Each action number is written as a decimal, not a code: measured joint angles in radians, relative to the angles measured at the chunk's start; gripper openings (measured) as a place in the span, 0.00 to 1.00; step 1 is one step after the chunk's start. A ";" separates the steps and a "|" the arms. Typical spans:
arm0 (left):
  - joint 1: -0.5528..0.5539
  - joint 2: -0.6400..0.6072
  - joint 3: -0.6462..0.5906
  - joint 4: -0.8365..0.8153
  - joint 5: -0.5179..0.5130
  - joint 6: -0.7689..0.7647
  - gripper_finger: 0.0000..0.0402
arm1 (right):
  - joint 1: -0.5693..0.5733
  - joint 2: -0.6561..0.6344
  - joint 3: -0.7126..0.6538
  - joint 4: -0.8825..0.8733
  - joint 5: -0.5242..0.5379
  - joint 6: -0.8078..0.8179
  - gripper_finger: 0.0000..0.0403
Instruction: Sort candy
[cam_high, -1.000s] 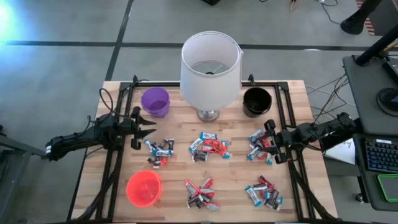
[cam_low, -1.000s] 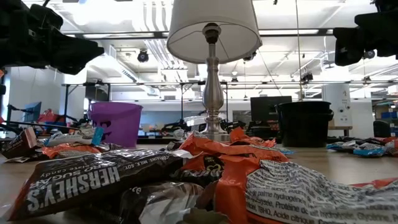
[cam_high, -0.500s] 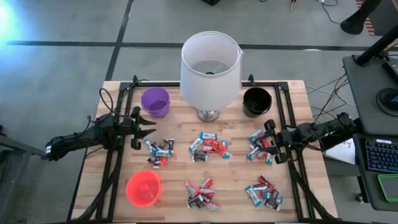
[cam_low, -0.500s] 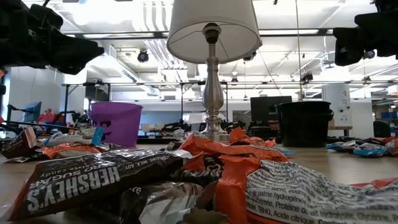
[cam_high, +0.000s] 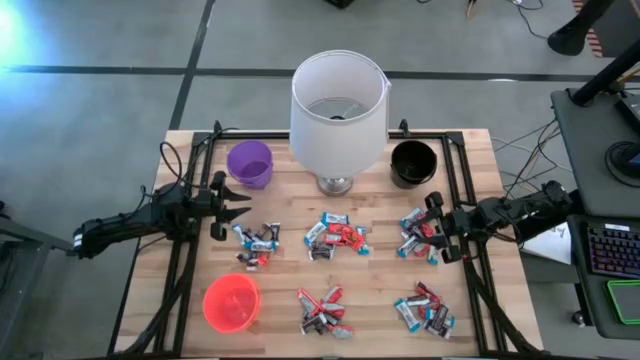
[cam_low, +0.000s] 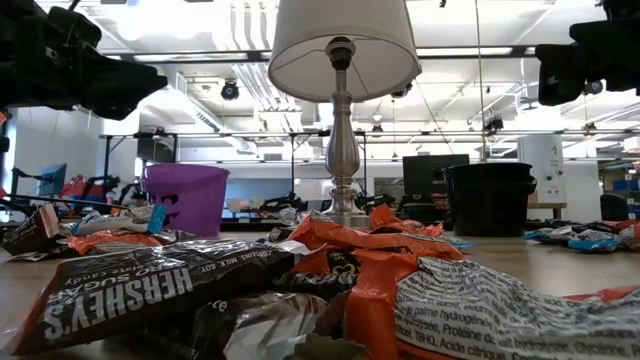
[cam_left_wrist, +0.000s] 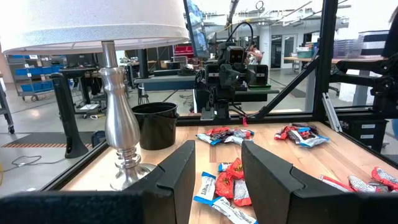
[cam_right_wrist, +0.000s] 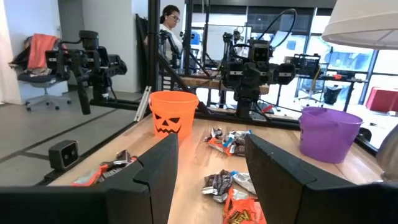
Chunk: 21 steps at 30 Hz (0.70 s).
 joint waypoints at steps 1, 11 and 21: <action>0.000 0.000 0.000 0.000 0.000 0.000 0.28 | 0.000 0.000 0.000 0.000 0.001 -0.002 0.44; 0.000 0.000 0.000 0.000 0.000 0.000 0.28 | 0.000 0.000 0.000 -0.004 0.023 -0.002 0.44; 0.000 0.000 0.000 0.000 0.000 0.000 0.28 | 0.000 0.000 0.000 0.002 0.069 0.002 0.44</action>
